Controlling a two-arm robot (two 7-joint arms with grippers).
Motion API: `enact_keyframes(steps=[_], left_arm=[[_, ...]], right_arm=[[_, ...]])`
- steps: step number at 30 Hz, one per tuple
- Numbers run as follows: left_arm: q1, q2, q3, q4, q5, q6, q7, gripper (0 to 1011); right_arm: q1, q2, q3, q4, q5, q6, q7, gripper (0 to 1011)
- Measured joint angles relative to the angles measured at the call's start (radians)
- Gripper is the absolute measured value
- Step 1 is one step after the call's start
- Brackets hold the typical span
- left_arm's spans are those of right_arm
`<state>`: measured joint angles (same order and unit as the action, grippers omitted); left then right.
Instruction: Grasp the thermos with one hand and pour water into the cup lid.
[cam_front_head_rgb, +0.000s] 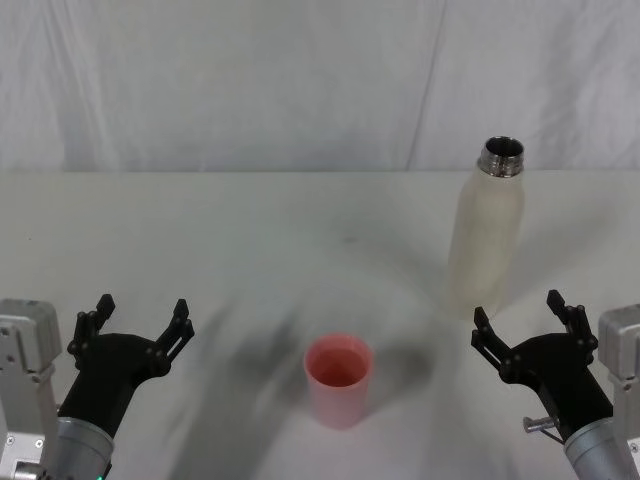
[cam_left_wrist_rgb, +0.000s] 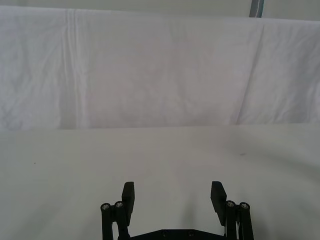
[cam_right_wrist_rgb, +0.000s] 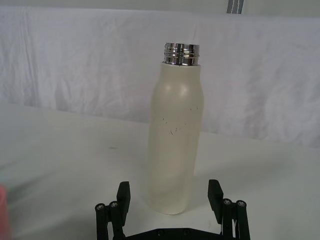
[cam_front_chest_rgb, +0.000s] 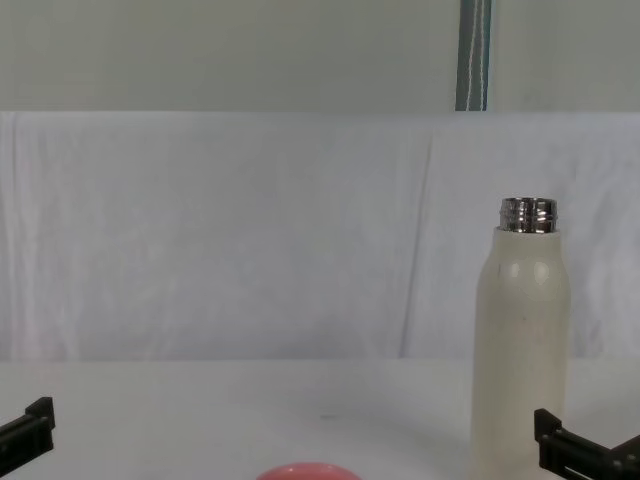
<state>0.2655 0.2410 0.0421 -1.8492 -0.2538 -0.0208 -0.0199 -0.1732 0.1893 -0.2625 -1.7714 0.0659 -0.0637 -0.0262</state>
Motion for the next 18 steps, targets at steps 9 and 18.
enact_keyframes(steps=[9,18], left_arm=[[0.000,0.000,0.000,0.000,0.000,0.000,0.000,1001],[0.000,0.000,0.000,0.000,0.000,0.000,0.000,1001]], right_arm=[[0.000,0.000,0.000,0.000,0.000,0.000,0.000,1001],[0.000,0.000,0.000,0.000,0.000,0.000,0.000,1001]])
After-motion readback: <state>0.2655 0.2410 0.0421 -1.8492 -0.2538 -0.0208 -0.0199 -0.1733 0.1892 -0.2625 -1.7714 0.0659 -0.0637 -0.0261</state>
